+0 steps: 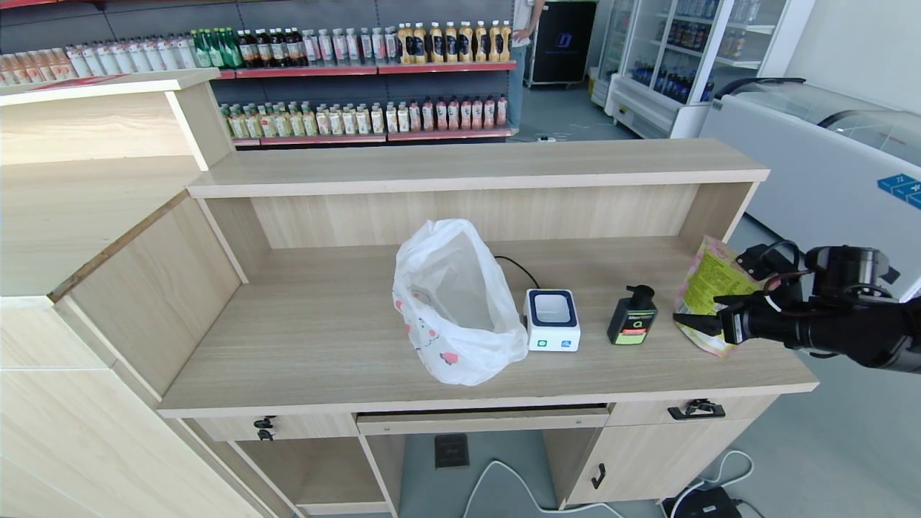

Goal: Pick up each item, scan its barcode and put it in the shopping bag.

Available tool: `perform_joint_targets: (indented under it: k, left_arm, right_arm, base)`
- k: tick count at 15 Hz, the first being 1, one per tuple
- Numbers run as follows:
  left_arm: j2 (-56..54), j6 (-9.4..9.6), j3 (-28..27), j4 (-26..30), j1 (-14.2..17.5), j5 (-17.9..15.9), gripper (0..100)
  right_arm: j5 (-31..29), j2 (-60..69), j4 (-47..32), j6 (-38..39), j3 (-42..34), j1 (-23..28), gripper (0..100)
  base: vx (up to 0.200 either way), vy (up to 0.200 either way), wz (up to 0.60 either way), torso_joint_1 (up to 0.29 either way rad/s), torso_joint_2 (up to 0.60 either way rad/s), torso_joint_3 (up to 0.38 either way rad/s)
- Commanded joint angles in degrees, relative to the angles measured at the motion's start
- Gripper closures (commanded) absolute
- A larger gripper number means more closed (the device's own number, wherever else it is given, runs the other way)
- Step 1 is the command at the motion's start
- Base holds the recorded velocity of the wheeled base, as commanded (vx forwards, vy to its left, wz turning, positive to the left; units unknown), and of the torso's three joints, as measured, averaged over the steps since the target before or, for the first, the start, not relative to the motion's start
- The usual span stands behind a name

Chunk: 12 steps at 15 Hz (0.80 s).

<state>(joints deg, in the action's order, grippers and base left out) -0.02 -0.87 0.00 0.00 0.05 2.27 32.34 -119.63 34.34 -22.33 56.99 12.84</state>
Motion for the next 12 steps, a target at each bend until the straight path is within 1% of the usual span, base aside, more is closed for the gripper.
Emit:
perform_joint_targets:
  k: [1, 6, 12]
  left_arm:
    - [0.0, -0.01, 0.0, 0.0, 0.0, 0.0, 0]
    - [0.0, -0.01, 0.0, 0.0, 0.0, 0.0, 0]
    - [0.0, -0.01, 0.0, 0.0, 0.0, 0.0, 0]
  right_arm:
    - [0.4, -2.7, 0.2, -0.1, 1.3, -0.6, 0]
    - [3.4, -6.6, 1.6, -0.2, 2.5, -0.7, 0]
    - [7.6, -10.1, 1.6, -0.3, 6.5, -2.2, 0]
  base:
    - [0.000, 0.000, 0.00, 0.000, 0.00, 0.000]
    - [0.000, 0.000, 0.00, 0.000, 0.00, 0.000]
    - [0.000, 0.000, 0.00, 0.000, 0.00, 0.000]
